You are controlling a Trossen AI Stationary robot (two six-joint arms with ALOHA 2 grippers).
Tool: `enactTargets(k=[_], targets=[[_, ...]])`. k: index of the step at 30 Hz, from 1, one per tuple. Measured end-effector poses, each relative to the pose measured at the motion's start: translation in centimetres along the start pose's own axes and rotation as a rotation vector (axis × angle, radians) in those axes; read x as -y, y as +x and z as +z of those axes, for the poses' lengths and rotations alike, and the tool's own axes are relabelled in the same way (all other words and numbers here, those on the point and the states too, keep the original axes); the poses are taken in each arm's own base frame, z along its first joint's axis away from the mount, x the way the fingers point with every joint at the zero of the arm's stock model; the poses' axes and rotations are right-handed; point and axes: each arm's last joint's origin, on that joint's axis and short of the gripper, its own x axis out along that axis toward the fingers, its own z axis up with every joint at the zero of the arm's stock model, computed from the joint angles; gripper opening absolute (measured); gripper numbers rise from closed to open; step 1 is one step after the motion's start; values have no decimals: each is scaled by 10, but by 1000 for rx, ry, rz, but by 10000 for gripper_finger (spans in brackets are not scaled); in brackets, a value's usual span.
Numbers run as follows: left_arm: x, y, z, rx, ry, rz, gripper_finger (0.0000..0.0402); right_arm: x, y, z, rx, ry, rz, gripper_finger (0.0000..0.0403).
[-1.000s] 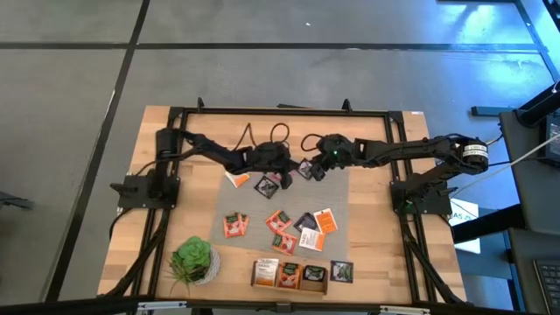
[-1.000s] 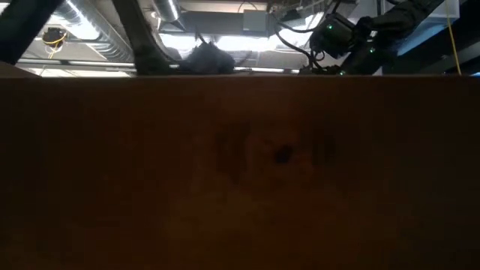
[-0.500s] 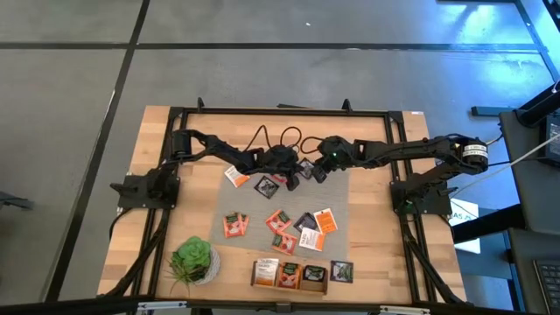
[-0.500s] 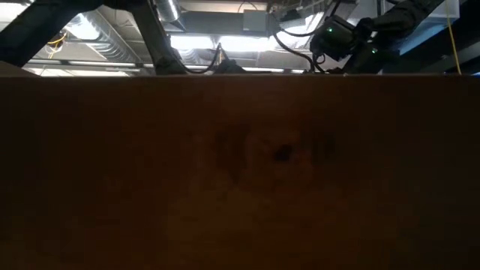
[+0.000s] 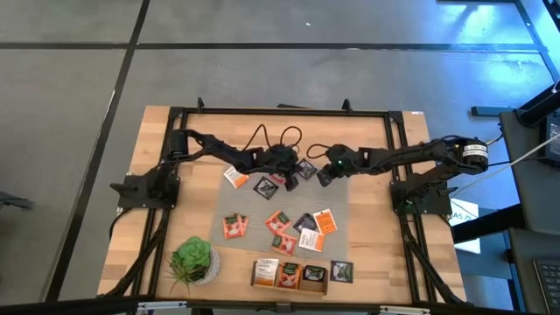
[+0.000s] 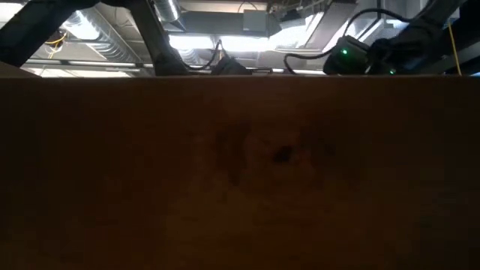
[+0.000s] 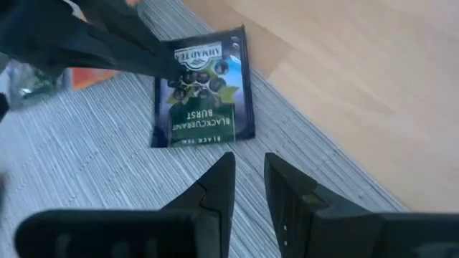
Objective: Pick & Place Tea
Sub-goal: Put the black tea bag into the right section of the wooden organizer
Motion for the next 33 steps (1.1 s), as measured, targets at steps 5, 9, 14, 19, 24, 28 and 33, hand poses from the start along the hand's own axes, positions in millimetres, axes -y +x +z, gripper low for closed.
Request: enactTargets(k=[5,9,14,19,24,28,33], targets=[[0,-6,8,17,38,62,2,0,2,-1,54,22,44,79],[-3,-3,-2,-50,12,89,3,-1,1,1,69,23,56,79],[-3,-4,-5,-83,11,121,1,-4,1,0,58,24,93,79],[-3,-4,-5,-81,-9,125,2,-9,1,-3,48,19,124,80],[-3,-4,-6,-95,-16,127,2,-12,0,-6,42,9,134,113],[-3,-4,-6,-100,-31,129,2,-14,0,-6,47,8,145,169],[-3,-4,-7,-111,-48,100,2,-16,-1,-4,67,64,166,238]])
